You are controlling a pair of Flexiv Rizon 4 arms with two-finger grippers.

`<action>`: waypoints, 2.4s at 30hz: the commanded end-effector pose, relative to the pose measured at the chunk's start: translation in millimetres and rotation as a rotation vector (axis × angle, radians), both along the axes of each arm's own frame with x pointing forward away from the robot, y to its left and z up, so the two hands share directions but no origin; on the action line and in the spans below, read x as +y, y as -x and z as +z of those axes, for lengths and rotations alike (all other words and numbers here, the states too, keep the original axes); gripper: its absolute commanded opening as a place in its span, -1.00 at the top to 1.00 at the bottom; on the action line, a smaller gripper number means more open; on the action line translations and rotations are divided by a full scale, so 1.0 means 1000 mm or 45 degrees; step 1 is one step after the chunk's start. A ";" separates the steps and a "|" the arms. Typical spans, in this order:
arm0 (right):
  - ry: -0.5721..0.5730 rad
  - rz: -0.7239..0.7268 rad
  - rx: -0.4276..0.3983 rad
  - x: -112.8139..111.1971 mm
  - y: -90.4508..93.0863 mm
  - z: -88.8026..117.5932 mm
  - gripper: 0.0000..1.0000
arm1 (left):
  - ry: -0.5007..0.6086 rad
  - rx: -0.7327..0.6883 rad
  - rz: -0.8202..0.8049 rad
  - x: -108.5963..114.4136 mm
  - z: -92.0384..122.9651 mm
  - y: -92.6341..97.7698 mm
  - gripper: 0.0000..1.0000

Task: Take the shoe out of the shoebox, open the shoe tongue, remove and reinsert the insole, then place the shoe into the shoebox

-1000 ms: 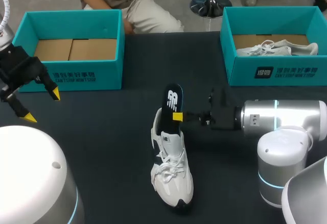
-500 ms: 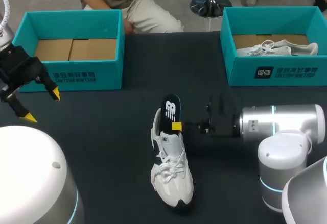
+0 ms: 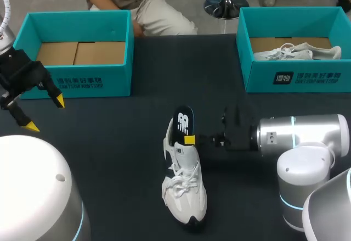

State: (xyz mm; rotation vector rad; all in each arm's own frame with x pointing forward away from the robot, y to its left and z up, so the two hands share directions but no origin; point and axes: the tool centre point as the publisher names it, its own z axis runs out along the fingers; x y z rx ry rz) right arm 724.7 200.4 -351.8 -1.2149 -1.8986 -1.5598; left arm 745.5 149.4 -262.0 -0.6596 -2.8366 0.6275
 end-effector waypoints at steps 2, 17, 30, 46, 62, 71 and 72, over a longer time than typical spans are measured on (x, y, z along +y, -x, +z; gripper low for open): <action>0.013 -0.004 -0.005 0.002 -0.003 0.005 0.88 | -0.003 -0.001 0.000 0.000 0.000 0.001 -1.00; 0.040 0.005 -0.052 -0.003 -0.024 0.022 0.64 | -0.003 -0.001 0.000 0.000 0.000 0.001 -1.00; 0.043 0.001 -0.063 -0.006 -0.025 0.024 1.00 | -0.003 -0.001 0.000 0.000 0.000 0.001 -1.00; 0.016 -0.001 0.003 0.001 -0.005 0.004 1.00 | -0.003 -0.001 0.000 0.000 0.000 0.001 -1.00; 0.012 -0.016 0.053 0.004 0.010 -0.009 1.00 | -0.003 -0.001 0.000 0.000 0.000 0.001 -1.00; 0.025 -0.008 0.030 0.003 0.001 -0.001 1.00 | -0.003 -0.001 0.000 0.000 0.000 0.001 -1.00; 0.026 -0.008 0.028 0.002 -0.001 0.000 1.00 | -0.003 -0.001 0.000 0.000 0.000 0.001 -1.00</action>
